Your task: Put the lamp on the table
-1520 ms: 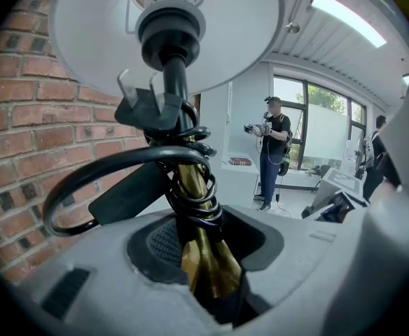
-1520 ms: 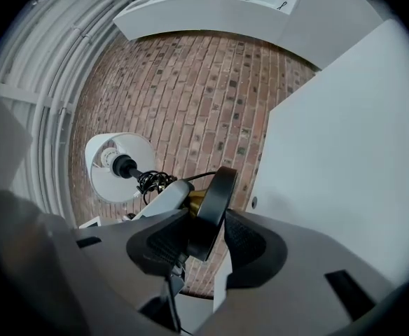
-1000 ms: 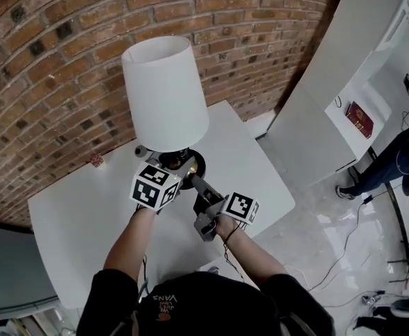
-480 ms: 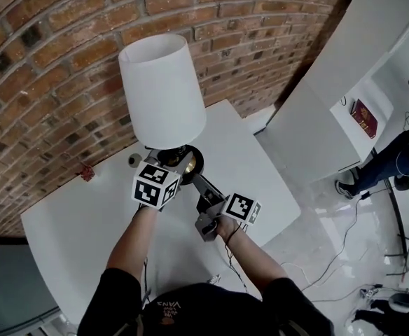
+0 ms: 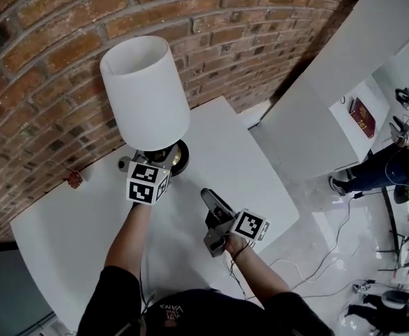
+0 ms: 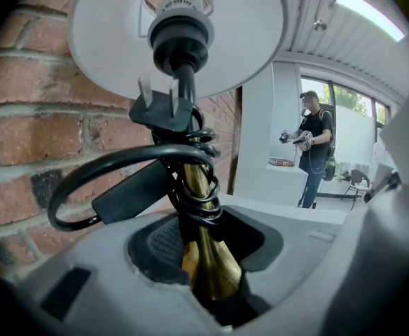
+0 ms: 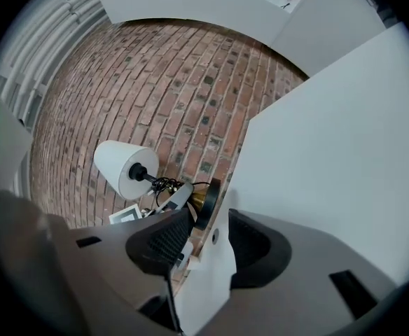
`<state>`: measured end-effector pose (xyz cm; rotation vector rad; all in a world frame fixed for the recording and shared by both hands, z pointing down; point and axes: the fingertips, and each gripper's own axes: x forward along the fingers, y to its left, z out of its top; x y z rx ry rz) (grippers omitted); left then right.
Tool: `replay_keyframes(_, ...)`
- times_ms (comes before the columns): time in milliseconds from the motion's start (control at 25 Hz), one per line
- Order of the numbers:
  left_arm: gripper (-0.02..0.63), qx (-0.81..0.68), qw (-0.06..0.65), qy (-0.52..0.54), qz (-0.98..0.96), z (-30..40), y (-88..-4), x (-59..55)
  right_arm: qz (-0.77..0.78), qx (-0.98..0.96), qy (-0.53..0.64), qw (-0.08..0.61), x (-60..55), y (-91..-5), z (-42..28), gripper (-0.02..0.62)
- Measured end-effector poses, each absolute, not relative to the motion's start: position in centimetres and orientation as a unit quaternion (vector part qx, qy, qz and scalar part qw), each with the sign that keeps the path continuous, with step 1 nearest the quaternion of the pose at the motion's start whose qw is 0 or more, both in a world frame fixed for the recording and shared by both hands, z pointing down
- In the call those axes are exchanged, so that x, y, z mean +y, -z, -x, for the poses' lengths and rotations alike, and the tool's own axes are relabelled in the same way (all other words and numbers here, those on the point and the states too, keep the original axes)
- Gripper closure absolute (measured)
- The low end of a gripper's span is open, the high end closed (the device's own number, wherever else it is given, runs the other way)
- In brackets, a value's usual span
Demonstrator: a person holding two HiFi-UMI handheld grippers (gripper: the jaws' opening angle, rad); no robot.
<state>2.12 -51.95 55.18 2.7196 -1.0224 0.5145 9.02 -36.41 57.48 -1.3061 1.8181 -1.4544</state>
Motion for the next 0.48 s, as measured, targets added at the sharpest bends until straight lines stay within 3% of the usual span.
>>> replay_keyframes(480, 0.463, -0.370, 0.071, -0.166, -0.911, -1.3, -59.7, -54.7, 0.500, 0.676, 0.494, 0.220, -35.1, -57.1, -11.3, 0.440)
